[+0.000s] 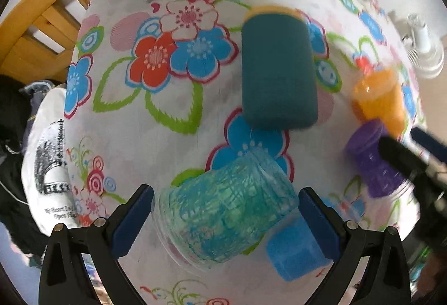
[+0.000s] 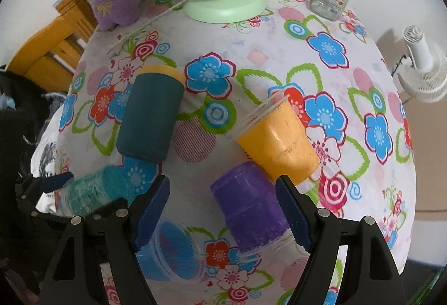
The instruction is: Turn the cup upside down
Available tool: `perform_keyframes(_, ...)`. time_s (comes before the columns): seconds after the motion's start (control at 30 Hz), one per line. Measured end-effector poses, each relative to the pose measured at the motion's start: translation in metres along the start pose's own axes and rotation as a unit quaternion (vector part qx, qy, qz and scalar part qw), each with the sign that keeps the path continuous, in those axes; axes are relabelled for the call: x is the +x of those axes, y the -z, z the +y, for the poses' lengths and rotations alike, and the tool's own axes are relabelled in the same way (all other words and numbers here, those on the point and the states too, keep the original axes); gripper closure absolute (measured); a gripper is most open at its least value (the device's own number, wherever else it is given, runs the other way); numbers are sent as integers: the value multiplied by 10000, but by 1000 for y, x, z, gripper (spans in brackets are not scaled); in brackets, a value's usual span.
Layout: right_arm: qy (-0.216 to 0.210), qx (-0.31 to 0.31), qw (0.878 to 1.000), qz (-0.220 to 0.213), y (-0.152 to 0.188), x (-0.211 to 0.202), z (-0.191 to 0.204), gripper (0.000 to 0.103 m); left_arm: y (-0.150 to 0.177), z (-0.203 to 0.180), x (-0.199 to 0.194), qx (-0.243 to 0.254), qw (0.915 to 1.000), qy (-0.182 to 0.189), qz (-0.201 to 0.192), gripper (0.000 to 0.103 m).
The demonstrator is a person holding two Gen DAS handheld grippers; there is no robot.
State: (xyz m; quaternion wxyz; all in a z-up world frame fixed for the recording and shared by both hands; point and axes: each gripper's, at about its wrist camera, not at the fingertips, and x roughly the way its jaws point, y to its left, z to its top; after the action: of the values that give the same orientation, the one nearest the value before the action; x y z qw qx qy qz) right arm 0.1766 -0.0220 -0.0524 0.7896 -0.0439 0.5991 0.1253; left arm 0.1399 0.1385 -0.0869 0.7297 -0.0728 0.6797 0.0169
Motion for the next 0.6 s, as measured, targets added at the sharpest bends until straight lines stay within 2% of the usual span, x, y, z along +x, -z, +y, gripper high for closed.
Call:
perform_keyframes(0.13, 47, 63, 10000, -11, 1, -1, 8, 23, -1, 6, -8, 195, 9997, 46, -156, 0)
perform_keyframes(0.27, 41, 146, 9999, -19, 0, 0, 15, 23, 1, 12, -10, 408, 9991, 61, -100, 0)
perform_keyframes(0.43, 9, 196, 9998, 10, 0, 3, 25, 23, -2, 24, -3, 393, 9992, 90, -14, 1)
perform_keyframes(0.5, -8, 227, 9997, -16, 1, 0, 26, 23, -4, 23, -5, 367, 9991, 220, -62, 1)
perform_keyframes(0.6, 2, 237, 9997, -33, 3, -2, 25, 23, -2, 20, -8, 464, 9987, 221, -71, 0)
